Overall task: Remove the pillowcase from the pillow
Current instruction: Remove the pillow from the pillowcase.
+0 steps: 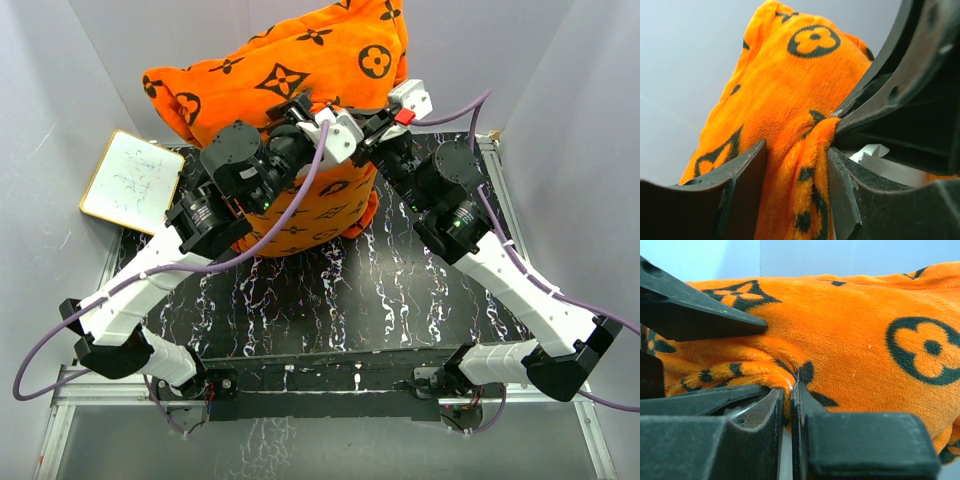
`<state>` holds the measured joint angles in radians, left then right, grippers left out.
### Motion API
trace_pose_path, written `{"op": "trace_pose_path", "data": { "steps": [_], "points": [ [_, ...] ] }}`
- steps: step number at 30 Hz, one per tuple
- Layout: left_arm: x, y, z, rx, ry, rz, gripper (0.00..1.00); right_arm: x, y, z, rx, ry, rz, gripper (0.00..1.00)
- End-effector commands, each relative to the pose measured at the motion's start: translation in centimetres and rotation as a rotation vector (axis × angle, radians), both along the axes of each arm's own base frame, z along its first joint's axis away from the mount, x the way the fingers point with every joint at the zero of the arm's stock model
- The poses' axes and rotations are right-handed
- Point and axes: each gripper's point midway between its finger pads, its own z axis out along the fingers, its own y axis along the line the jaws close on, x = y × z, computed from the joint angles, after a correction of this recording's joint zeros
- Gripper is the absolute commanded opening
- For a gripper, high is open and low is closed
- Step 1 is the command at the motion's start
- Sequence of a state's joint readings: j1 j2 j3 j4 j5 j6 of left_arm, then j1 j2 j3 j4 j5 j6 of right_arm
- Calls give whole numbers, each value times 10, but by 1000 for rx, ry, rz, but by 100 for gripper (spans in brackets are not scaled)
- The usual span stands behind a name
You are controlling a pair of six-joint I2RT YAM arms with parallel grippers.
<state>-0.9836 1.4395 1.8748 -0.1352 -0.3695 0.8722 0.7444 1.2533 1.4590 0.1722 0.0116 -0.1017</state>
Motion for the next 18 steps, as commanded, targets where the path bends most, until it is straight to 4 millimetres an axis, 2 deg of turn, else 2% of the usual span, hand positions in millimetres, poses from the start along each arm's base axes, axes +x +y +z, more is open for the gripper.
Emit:
{"op": "trace_pose_path", "data": {
  "steps": [1,3,6,8,10,12,16,18],
  "points": [
    [16,44,-2,-49,52,96,48,-51,-27,92,202,-192,76,8],
    [27,48,-10,-54,88,108,52,-52,-23,92,206,-189,95,8],
    [36,45,-27,-53,194,67,69,-55,-17,93,210,-180,121,8],
    [21,27,-46,-15,332,-80,77,-55,-14,93,206,-176,125,8],
    [2,17,-60,11,425,-182,81,-54,-13,92,202,-173,127,8],
    [-2,16,-70,36,441,-200,81,-55,-11,92,198,-172,130,8],
    [17,31,-62,46,334,-90,77,-55,-9,89,191,-163,132,8],
    [27,40,-52,51,251,-28,71,-54,-8,87,188,-160,132,8]
  ]
}}
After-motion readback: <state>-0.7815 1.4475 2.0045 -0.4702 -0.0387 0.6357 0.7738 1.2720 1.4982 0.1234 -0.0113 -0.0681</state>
